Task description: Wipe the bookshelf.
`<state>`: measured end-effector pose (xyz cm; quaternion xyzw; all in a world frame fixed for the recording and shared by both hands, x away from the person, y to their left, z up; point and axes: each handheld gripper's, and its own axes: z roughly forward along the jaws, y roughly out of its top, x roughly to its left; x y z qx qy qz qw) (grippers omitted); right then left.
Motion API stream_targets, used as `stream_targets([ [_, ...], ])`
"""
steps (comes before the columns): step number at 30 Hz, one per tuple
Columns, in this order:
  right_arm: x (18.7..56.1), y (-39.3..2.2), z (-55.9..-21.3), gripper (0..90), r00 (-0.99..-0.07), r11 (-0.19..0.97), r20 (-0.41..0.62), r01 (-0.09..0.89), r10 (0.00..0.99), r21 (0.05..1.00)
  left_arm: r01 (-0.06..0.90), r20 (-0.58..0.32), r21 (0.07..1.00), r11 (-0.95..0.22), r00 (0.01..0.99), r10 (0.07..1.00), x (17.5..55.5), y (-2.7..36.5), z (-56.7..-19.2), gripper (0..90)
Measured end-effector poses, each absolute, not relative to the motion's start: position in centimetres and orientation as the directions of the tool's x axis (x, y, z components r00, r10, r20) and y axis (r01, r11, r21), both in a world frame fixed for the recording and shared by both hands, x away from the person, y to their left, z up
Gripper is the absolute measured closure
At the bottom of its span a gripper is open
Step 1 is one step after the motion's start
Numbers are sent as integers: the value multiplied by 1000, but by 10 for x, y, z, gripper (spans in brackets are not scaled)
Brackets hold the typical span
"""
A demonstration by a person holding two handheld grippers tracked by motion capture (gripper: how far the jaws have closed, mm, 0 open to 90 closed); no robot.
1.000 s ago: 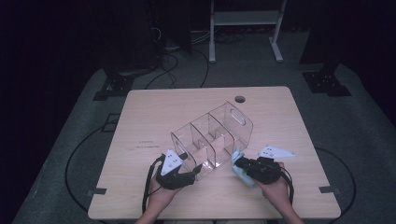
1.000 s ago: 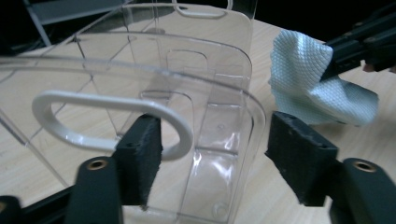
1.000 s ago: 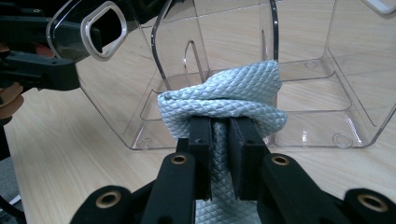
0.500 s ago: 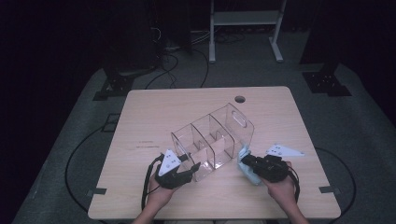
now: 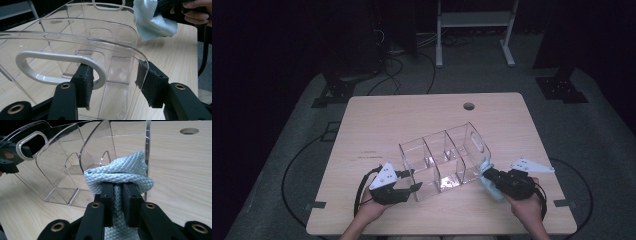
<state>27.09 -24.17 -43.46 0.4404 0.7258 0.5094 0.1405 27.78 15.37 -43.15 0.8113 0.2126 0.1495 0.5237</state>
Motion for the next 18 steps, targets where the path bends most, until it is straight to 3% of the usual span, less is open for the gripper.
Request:
stream_targets([
  [4, 268, -243, -433, 795, -572, 99, 237, 494, 785, 864, 189, 32, 908, -373, 858, 513, 281, 156, -430, 466],
  [6, 267, -243, -432, 795, -571, 95, 241, 495, 785, 864, 206, 31, 904, -375, 843, 538, 283, 157, -429, 402],
  [10, 264, -242, -429, 795, -570, 103, 226, 487, 790, 868, 213, 33, 905, -368, 827, 561, 287, 161, -430, 384],
  [18, 262, -244, -424, 797, -555, 111, 201, 477, 807, 872, 236, 31, 907, -350, 789, 614, 295, 171, -430, 490],
])
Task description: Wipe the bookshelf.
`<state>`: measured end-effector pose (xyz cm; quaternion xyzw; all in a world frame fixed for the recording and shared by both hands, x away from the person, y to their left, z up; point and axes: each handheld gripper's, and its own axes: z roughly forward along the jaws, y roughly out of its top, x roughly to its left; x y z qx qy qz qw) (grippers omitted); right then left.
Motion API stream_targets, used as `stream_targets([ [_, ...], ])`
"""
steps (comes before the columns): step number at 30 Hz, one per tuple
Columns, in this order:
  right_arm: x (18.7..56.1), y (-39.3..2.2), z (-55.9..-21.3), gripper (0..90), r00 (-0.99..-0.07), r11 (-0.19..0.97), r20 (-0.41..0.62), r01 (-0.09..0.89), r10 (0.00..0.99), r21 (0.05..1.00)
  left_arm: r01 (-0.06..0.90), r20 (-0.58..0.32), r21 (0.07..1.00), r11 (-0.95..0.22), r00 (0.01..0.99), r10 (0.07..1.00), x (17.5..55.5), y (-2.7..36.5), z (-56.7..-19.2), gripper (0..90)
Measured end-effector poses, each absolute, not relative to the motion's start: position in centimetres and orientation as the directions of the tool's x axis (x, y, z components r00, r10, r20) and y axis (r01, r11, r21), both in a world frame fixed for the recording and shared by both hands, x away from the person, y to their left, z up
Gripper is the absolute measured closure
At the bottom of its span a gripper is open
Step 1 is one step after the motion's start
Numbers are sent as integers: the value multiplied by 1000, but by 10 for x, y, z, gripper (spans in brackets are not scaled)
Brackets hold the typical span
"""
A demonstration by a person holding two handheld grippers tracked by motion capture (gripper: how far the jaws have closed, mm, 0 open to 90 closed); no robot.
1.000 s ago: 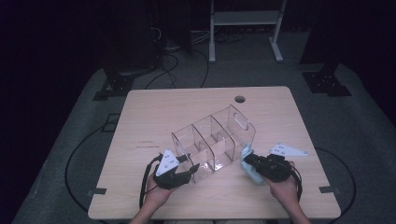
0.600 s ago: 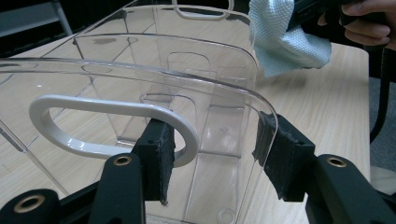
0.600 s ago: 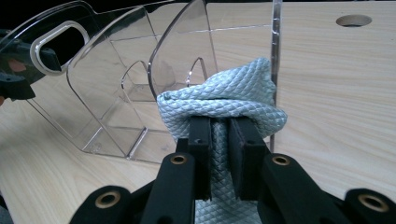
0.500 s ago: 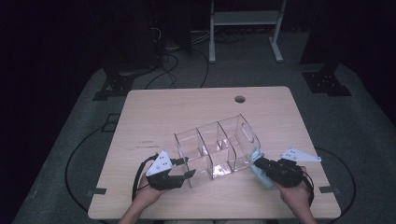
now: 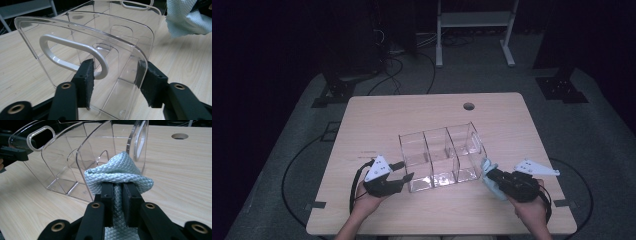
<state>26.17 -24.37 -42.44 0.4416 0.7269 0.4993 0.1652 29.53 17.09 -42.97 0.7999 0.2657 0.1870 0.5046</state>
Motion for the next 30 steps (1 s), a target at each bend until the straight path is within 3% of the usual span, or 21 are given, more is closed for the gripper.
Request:
stream_targets([
  [8, 277, -236, -425, 796, -556, 132, 192, 489, 808, 862, 257, 26, 907, -332, 755, 655, 307, 177, -429, 577],
  [30, 303, -215, -423, 796, -573, 175, 163, 488, 803, 855, 303, -17, 917, -258, 678, 735, 347, 190, -431, 641],
])
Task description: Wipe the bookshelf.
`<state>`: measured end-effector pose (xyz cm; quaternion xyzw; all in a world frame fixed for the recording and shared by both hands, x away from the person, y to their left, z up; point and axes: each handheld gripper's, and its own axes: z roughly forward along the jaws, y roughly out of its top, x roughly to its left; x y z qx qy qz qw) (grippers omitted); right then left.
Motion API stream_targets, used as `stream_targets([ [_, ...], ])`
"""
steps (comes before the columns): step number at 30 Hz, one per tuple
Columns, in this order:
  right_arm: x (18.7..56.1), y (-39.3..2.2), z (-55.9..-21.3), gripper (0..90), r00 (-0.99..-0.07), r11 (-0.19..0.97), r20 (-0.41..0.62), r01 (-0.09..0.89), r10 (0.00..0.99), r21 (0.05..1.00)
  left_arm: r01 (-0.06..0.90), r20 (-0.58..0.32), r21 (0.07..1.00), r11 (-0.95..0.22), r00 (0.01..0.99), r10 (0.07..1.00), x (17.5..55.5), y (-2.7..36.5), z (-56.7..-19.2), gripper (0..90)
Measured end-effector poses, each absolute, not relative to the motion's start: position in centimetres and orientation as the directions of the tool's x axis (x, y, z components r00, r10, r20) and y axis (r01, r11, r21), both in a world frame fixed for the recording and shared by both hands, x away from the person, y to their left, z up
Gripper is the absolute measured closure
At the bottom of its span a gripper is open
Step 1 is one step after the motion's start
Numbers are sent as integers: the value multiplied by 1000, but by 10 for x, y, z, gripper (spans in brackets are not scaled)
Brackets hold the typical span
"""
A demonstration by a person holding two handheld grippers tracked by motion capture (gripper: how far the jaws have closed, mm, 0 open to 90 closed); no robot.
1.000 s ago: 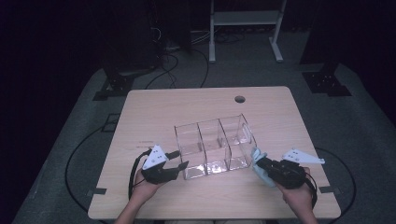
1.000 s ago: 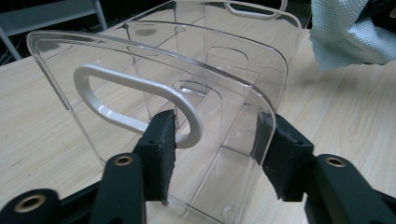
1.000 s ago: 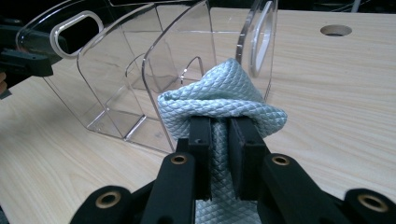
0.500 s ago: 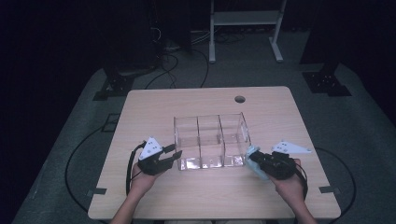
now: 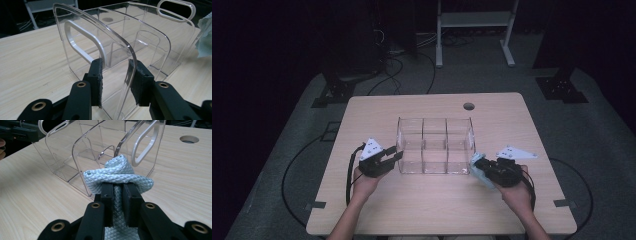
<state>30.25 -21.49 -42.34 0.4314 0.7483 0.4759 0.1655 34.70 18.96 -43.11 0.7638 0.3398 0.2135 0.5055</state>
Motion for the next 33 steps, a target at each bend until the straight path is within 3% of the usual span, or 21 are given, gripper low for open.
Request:
stream_targets([
  [5, 307, -215, -423, 796, -571, 172, 165, 489, 804, 855, 308, -26, 918, -249, 675, 737, 352, 190, -432, 635],
  [22, 301, -233, -422, 798, -567, 122, 220, 502, 794, 856, 296, -29, 923, -245, 689, 724, 343, 198, -429, 474],
  [33, 304, -271, -424, 797, -490, 92, 215, 528, 845, 844, 315, -47, 918, -243, 693, 719, 334, 204, -434, 410],
])
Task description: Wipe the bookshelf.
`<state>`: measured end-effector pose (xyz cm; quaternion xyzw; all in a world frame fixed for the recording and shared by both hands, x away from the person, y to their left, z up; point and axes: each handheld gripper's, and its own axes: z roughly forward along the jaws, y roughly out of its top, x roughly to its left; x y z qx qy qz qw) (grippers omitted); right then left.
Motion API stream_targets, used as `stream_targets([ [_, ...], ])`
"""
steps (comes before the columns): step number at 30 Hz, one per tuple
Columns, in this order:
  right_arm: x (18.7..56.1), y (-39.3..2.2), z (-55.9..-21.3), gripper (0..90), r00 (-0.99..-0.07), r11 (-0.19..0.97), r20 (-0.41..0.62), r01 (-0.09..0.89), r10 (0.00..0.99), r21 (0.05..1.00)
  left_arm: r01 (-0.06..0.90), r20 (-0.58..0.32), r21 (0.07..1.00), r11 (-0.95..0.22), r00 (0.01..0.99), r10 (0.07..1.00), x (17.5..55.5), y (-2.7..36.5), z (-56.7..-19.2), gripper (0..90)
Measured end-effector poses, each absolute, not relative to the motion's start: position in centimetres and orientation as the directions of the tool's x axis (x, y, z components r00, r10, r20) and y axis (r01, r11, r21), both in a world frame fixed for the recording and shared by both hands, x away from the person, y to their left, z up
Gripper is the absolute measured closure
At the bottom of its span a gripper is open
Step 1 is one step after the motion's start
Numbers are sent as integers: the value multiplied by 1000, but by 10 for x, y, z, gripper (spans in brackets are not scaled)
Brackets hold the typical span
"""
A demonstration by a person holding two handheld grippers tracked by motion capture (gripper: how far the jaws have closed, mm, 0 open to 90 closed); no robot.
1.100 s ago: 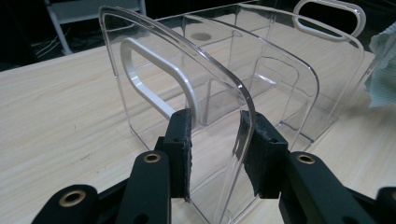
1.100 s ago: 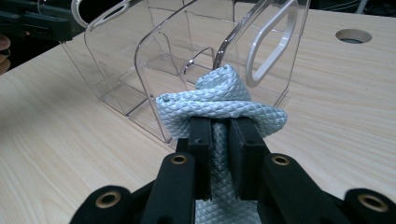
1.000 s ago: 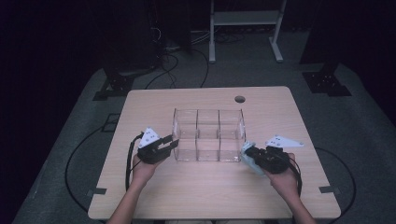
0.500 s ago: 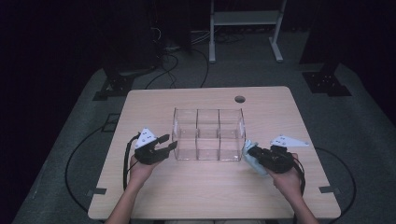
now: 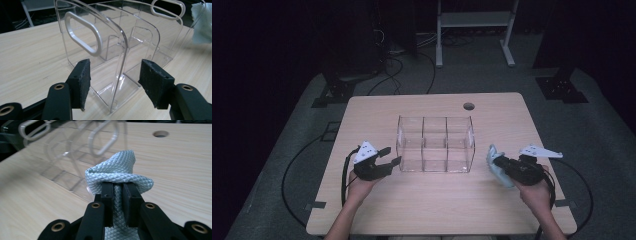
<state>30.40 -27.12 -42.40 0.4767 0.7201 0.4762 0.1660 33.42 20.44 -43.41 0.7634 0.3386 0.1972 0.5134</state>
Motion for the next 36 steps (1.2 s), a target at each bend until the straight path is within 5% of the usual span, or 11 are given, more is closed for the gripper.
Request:
stream_targets([
  [6, 322, -298, -433, 791, -412, 60, 219, 567, 884, 822, 305, -33, 919, -251, 692, 721, 329, 206, -435, 389],
  [12, 345, -316, -444, 662, -353, 35, 236, 616, 905, 787, 303, -35, 920, -248, 695, 719, 326, 206, -439, 365],
  [36, 334, -325, -461, 578, -357, 6, 283, 631, 890, 776, 356, -35, 899, -255, 639, 768, 322, 222, -455, 184],
])
